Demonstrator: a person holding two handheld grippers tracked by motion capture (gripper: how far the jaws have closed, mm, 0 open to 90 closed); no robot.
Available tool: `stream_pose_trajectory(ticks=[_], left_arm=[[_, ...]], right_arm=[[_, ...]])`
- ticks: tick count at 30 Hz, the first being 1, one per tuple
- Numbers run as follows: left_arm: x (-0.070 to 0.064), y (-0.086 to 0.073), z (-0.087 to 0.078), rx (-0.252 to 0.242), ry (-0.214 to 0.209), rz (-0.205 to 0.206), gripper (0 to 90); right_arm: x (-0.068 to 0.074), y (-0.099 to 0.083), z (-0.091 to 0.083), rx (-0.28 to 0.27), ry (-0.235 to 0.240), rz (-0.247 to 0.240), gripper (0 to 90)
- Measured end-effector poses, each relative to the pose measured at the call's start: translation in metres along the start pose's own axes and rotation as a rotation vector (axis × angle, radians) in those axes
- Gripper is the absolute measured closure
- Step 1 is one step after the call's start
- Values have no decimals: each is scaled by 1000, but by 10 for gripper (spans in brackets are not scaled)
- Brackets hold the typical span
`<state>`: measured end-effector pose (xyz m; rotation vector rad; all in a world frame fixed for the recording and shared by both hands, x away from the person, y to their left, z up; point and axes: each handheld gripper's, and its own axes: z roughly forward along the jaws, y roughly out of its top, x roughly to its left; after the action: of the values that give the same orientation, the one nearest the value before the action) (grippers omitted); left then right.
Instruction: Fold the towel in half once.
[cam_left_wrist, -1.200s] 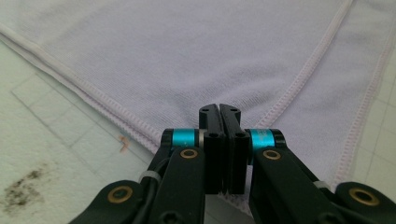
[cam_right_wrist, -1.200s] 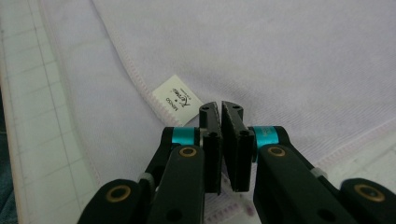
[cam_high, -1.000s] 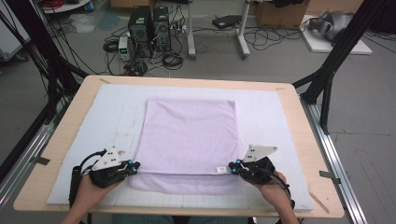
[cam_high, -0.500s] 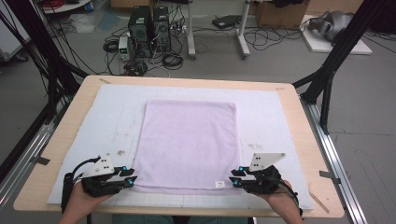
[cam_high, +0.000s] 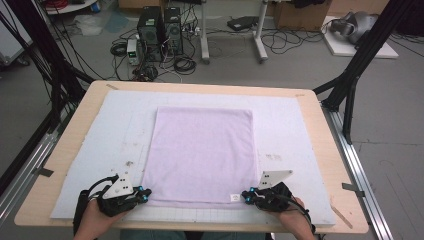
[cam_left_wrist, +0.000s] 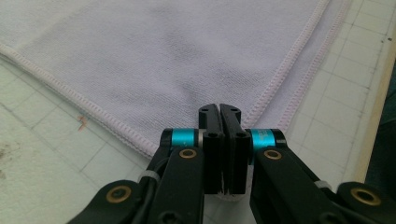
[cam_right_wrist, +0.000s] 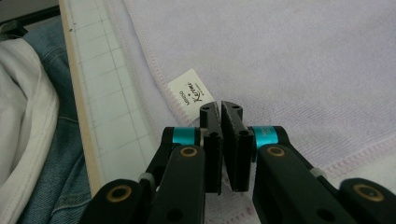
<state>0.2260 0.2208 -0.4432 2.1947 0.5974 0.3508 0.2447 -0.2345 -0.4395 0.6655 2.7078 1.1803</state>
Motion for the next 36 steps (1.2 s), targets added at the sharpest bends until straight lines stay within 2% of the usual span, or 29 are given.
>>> stream_pose_trajectory(ticks=[4, 11, 15, 17, 19, 21, 25, 27, 30, 32, 36], left_arm=[[0, 1, -5, -24, 6, -13, 880], [-3, 5, -21, -69, 24, -14, 882], [-9, -1, -23, -57, 9, -14, 881], [-9, -5, -22, -42, -9, -14, 865], [-7, -6, -19, -36, -20, -37, 740], [-7, -5, -16, -36, -17, -32, 740], [-7, -6, -9, 1, -16, -10, 817], [-8, -10, -9, -4, -16, -13, 837], [-7, -12, -10, -18, -24, -34, 836], [-5, -11, -10, -21, -21, -39, 804], [2, -4, -12, -65, -8, -69, 712]], right_arm=[[2, 4, -6, -6, -6, -16, 879], [10, 10, -23, -63, -14, -25, 882], [20, 10, -26, -40, 4, -58, 883], [23, 6, -24, -27, 22, -57, 871], [20, 3, -21, -35, 20, -37, 822], [17, 2, -17, -46, 15, -31, 789], [11, 0, -6, -20, 19, -19, 771], [9, -5, -2, -1, 24, -18, 778], [8, -9, -3, -12, 37, 3, 774], [9, -6, -3, -8, 38, -3, 736], [-1, 2, -6, -47, 15, 19, 661]])
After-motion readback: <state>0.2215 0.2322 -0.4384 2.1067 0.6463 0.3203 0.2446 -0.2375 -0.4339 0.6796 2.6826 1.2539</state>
